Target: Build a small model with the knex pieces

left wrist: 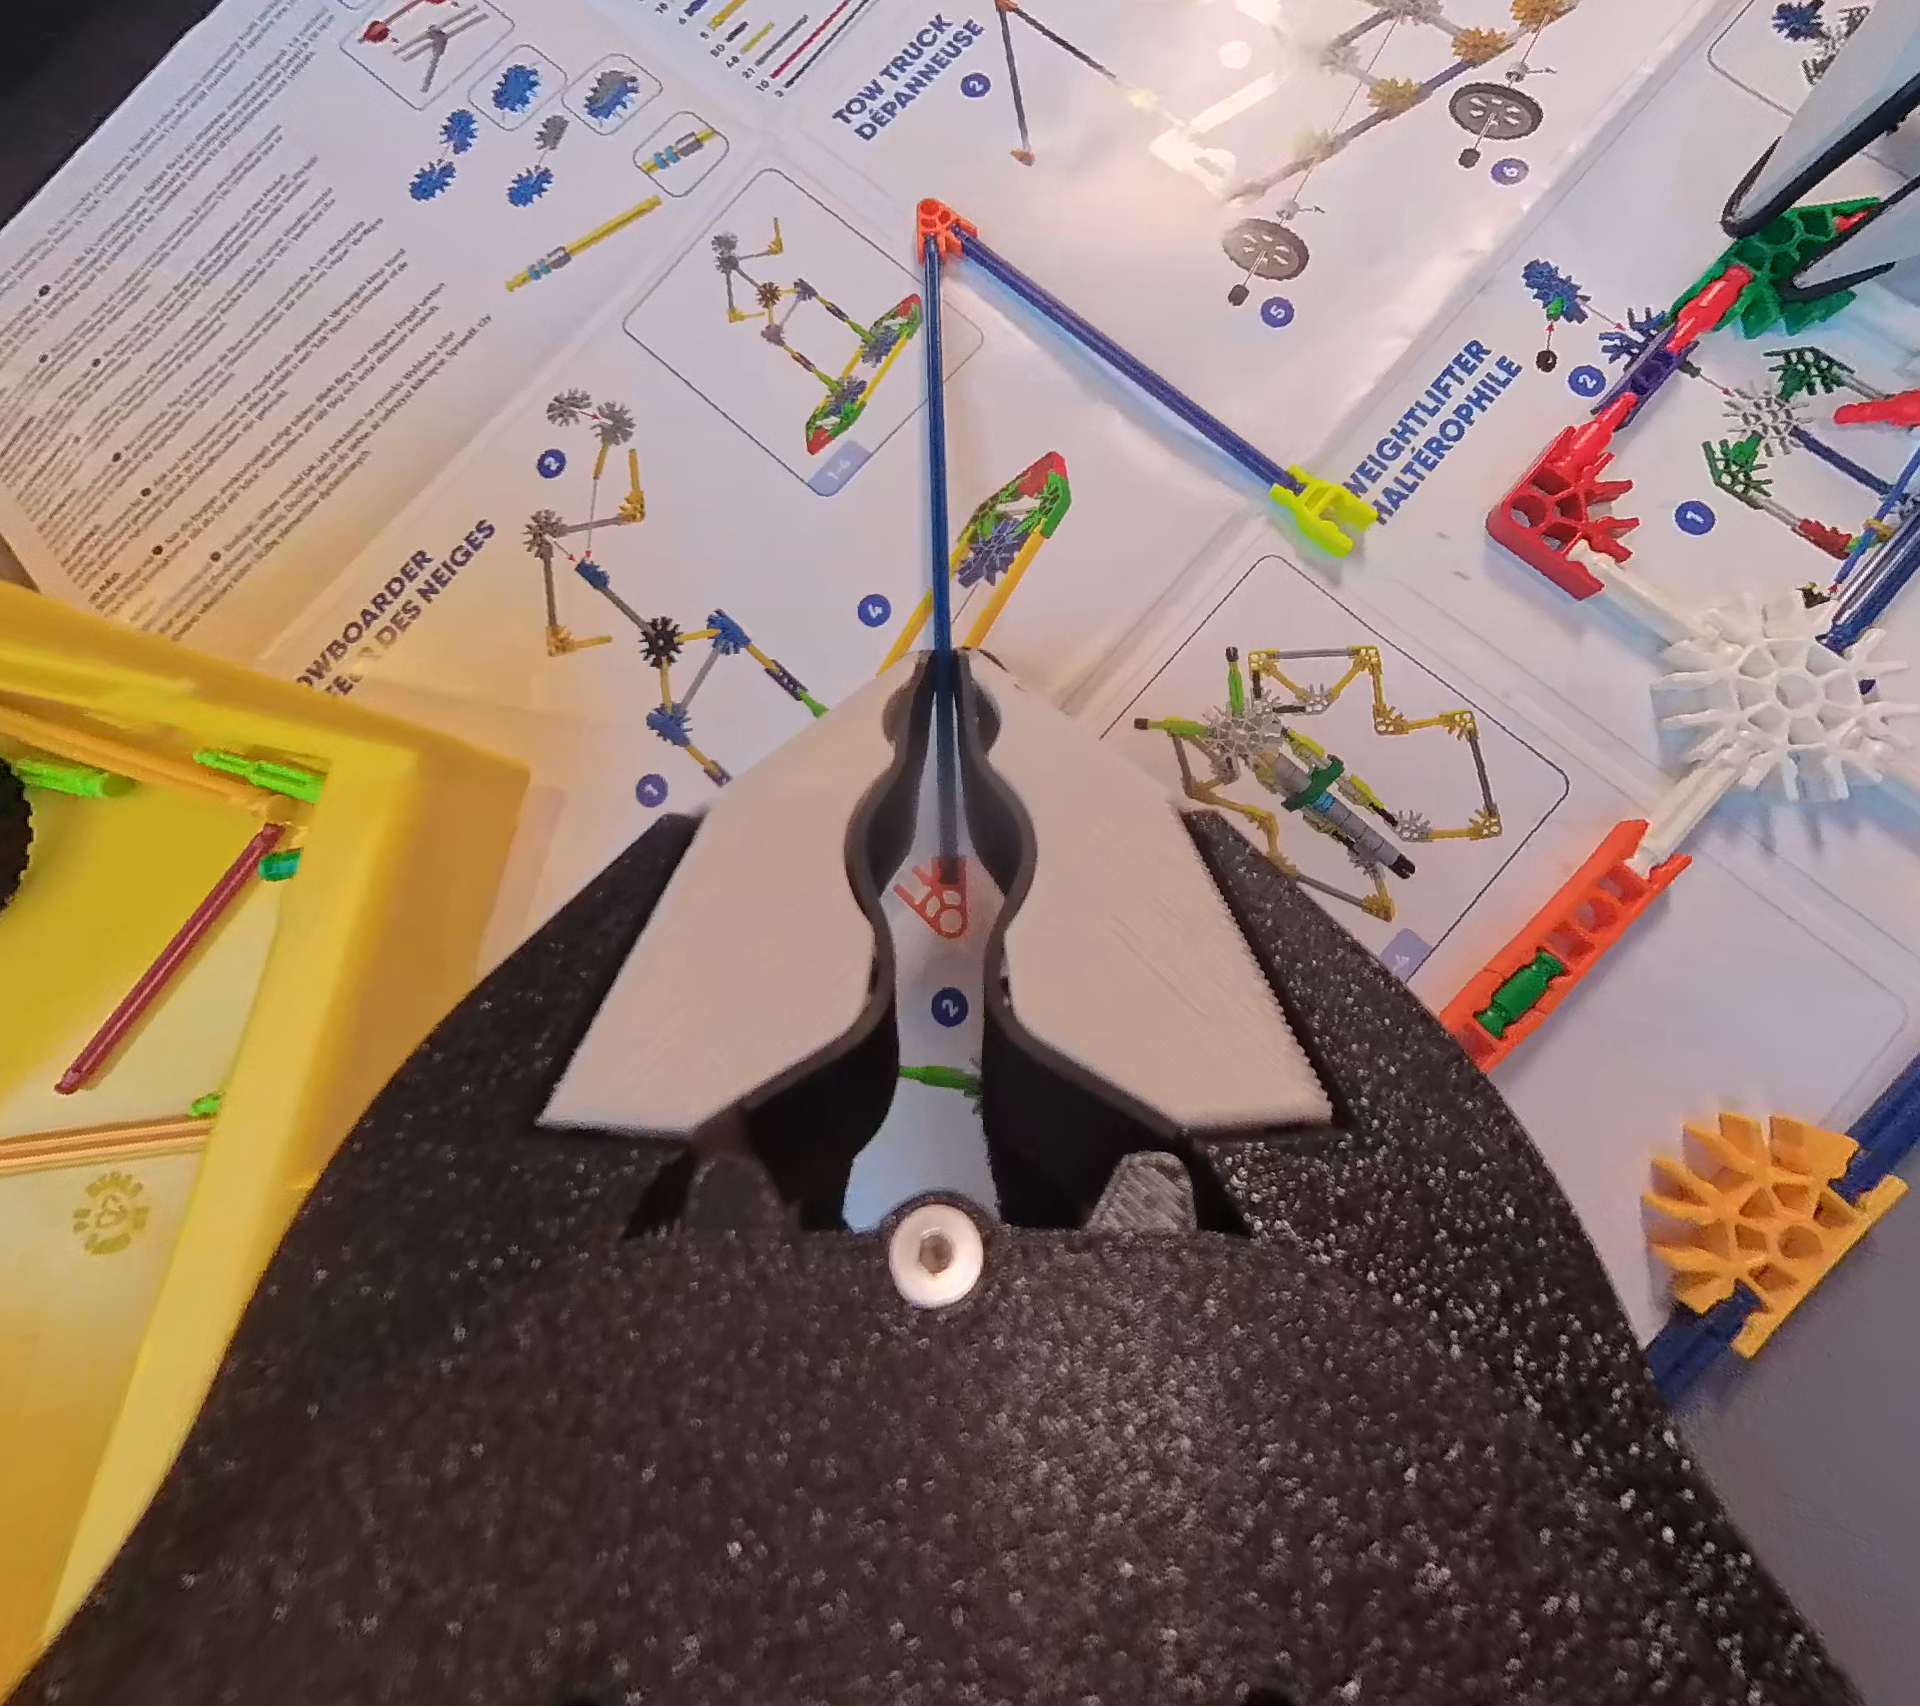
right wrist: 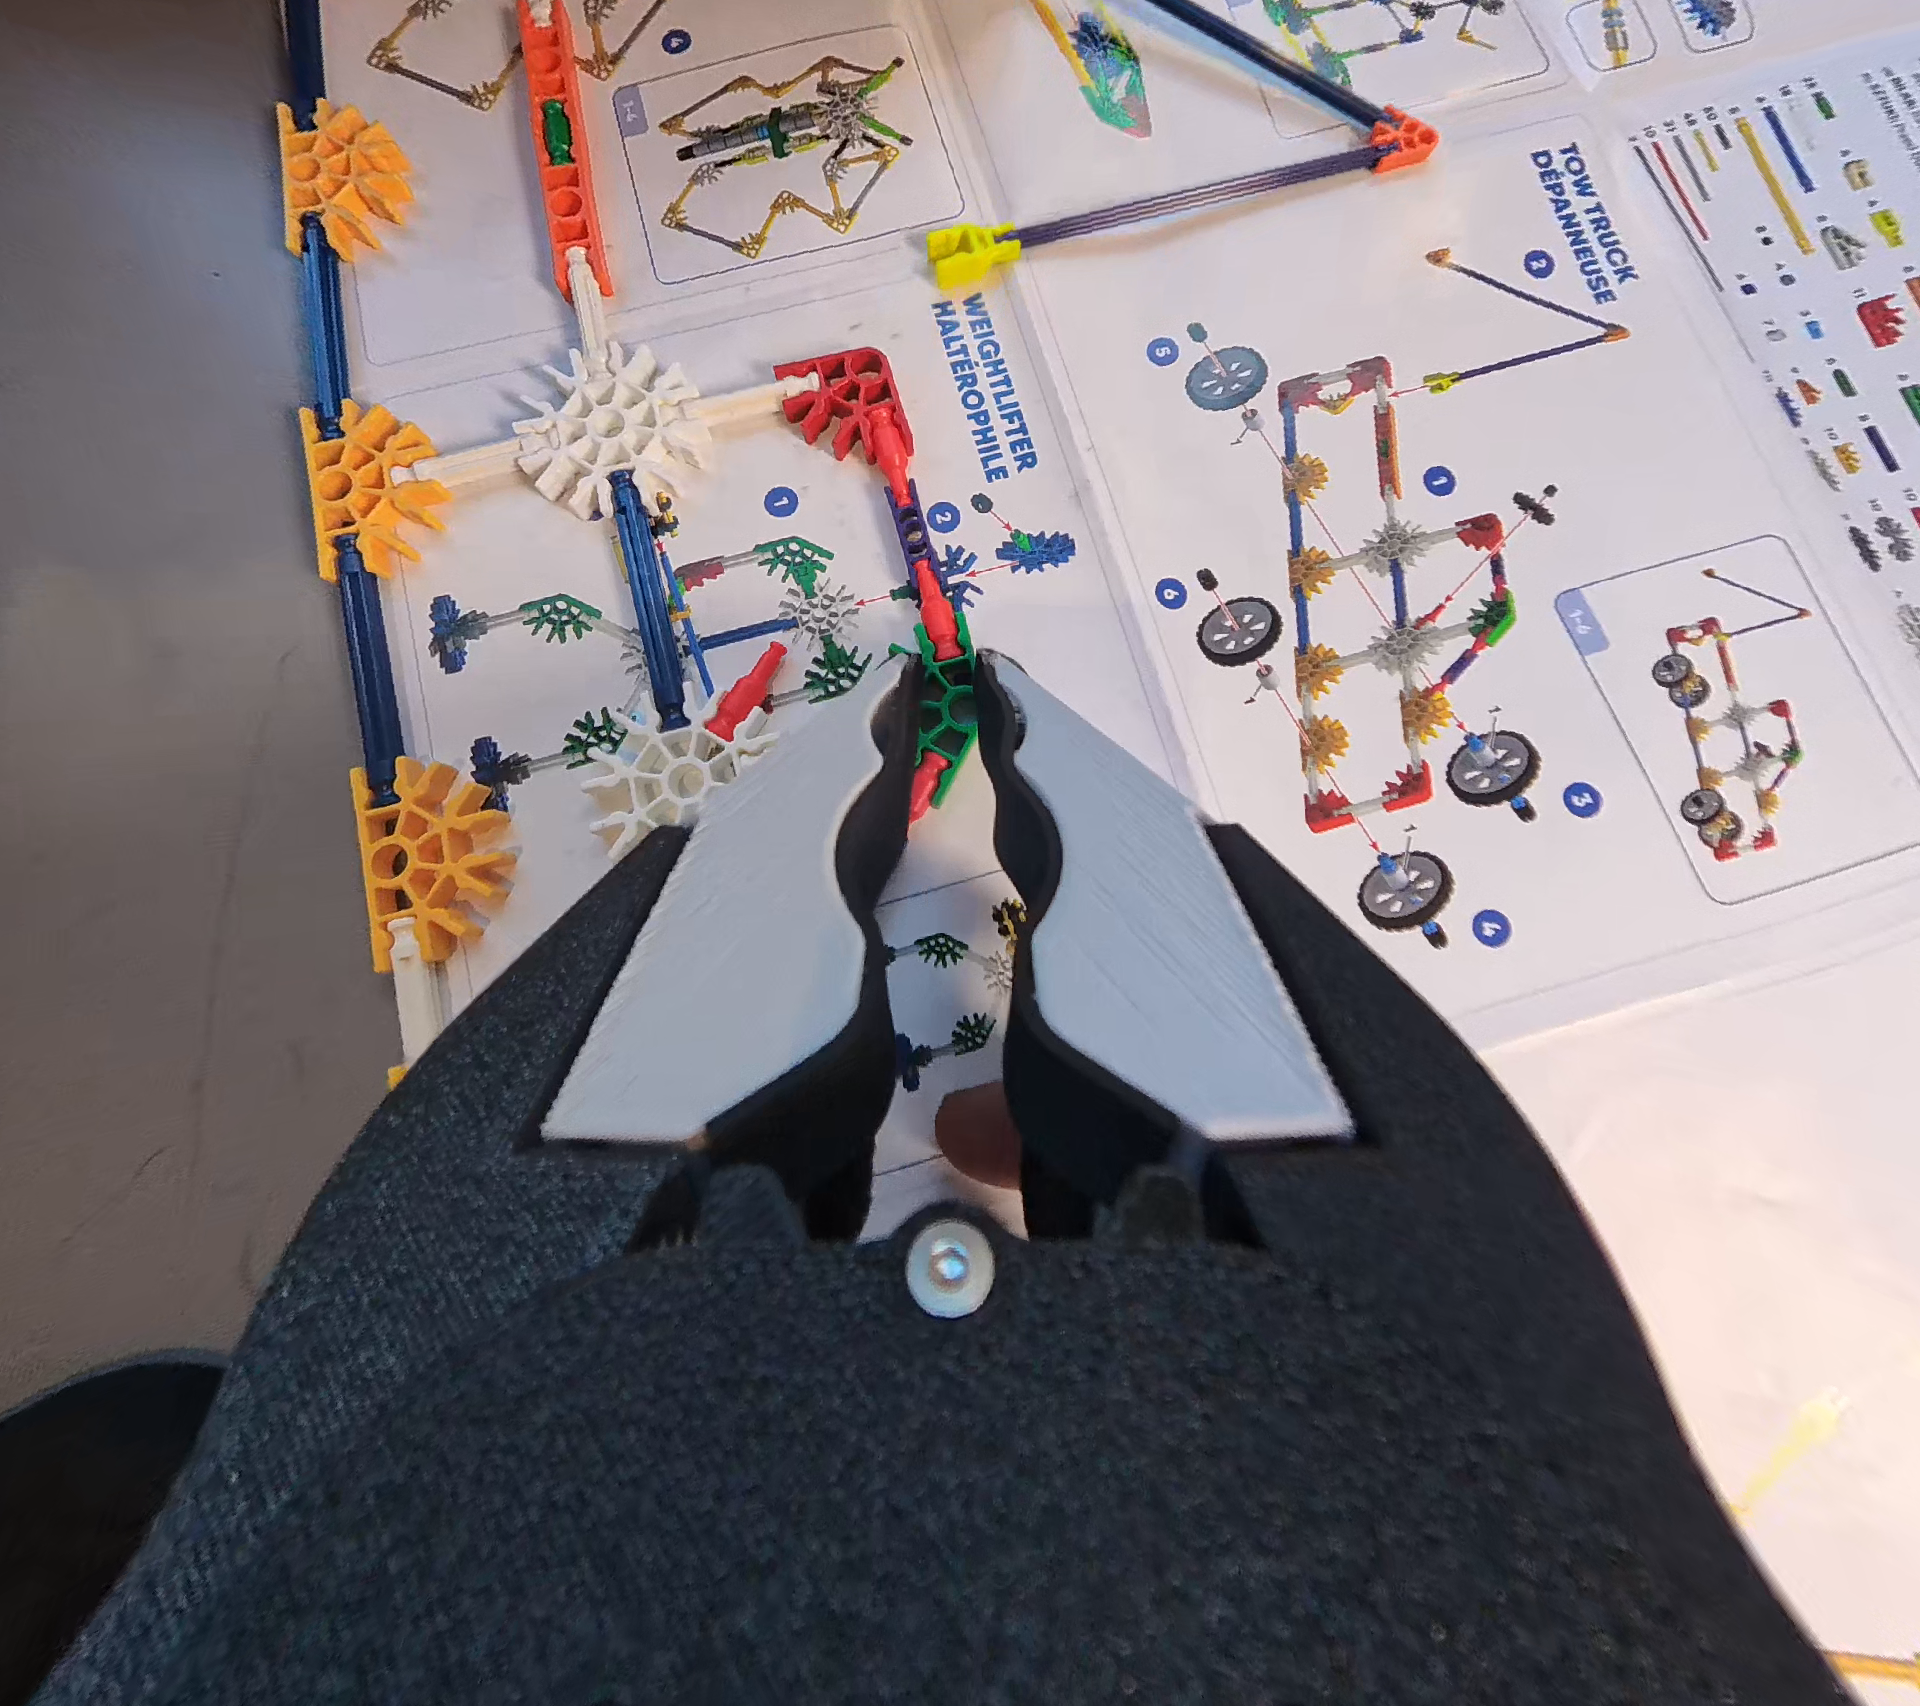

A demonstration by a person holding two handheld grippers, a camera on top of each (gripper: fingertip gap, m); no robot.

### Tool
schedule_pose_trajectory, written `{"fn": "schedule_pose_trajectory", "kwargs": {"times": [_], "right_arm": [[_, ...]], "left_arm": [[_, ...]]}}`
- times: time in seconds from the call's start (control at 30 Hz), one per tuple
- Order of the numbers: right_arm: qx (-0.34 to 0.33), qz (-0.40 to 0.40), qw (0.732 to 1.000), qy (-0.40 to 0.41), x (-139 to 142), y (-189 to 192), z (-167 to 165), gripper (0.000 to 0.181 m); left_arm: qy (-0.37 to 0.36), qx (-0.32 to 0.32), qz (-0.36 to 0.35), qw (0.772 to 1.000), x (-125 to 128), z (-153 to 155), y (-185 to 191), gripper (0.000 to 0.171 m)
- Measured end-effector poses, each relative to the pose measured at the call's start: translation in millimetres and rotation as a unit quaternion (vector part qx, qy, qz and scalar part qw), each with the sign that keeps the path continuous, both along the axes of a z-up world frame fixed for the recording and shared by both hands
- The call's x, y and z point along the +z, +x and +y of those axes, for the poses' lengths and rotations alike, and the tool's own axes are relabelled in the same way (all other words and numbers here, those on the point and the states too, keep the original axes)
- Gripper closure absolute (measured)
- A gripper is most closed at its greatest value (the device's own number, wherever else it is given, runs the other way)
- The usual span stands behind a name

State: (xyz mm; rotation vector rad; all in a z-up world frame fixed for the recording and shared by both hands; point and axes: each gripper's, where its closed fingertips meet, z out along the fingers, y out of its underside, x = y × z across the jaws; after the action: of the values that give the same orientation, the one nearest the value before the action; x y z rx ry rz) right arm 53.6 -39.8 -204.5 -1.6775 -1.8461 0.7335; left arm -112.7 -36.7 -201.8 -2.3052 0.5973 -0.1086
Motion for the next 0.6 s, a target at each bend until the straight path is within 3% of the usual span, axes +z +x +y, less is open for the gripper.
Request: {"fn": "schedule_pose_trajectory", "kwargs": {"times": [0.27, 0.43, 0.6], "right_arm": [[0.018, 0.002, 1.0, 0.017, 0.8, 2.5, -1.3, 0.181], [0.03, -0.002, 0.999, 0.016, 14.2, 11.0, -7.1, 0.168], [0.083, -0.088, 0.993, -0.005, 6.2, 45.2, -38.5, 0.164]], "left_arm": [[0.0, 0.002, -0.018, 1.0, 3.6, -1.5, -6.6, 0.171], [-0.007, 0.001, -0.016, 1.0, -1.2, -2.3, -7.1, 0.17], [-0.002, 0.004, -0.01, 1.0, 1.8, -2.4, -10.8, 0.171]]}}
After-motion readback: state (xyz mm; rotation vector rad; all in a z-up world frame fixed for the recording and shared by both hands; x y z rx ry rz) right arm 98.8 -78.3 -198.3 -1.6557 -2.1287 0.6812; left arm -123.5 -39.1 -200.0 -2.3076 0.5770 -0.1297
